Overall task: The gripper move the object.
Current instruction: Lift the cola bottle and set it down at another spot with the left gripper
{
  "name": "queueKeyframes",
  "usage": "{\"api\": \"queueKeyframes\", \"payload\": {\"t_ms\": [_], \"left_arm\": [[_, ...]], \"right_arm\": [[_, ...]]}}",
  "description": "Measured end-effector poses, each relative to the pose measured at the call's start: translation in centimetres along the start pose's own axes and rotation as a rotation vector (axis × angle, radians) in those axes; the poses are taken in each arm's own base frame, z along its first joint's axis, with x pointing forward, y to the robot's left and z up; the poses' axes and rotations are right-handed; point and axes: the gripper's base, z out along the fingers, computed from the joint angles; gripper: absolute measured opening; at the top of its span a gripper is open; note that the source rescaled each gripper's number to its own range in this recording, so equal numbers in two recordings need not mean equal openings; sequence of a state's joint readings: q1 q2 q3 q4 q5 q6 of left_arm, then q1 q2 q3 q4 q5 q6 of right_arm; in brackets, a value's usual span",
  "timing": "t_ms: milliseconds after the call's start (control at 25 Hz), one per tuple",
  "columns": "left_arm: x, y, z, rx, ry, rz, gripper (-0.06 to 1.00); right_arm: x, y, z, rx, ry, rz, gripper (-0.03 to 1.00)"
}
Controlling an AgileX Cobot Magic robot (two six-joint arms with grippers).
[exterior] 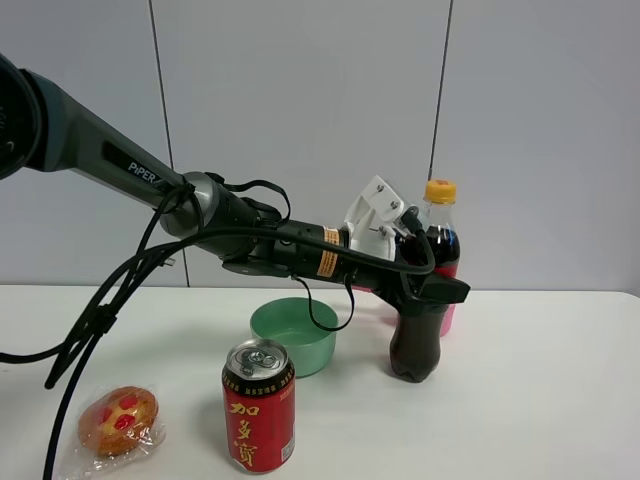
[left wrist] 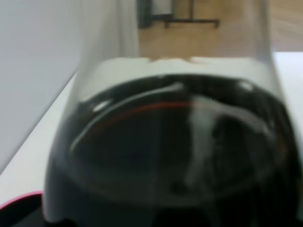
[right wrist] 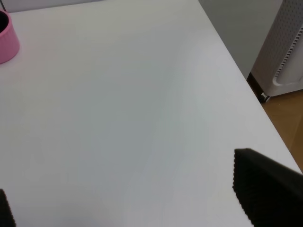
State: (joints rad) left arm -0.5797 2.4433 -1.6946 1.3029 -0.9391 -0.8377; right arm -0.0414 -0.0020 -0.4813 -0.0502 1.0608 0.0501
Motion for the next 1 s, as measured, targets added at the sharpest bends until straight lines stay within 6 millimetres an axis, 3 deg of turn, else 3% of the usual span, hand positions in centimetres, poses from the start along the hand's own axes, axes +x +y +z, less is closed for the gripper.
{"api": "queueKeyframes", "payload": {"t_ms": [520, 760, 1000], "left_arm": [[0.0, 0.0, 0.0, -0.001, -0.002, -0.003, 0.02], [-1.3, 0.4, -0.1, -0.024, -0.076, -0.034, 0.23], [-1.3, 0.4, -0.1, -0.024, -0.076, -0.034, 0.51]], "right_arm": [[0.0, 0.0, 0.0, 0.0, 0.0, 0.0, 1.0], [0.0, 0.0, 0.0, 0.0, 0.0, 0.0, 1.0], [0.0, 0.0, 0.0, 0.0, 0.0, 0.0, 1.0]]}}
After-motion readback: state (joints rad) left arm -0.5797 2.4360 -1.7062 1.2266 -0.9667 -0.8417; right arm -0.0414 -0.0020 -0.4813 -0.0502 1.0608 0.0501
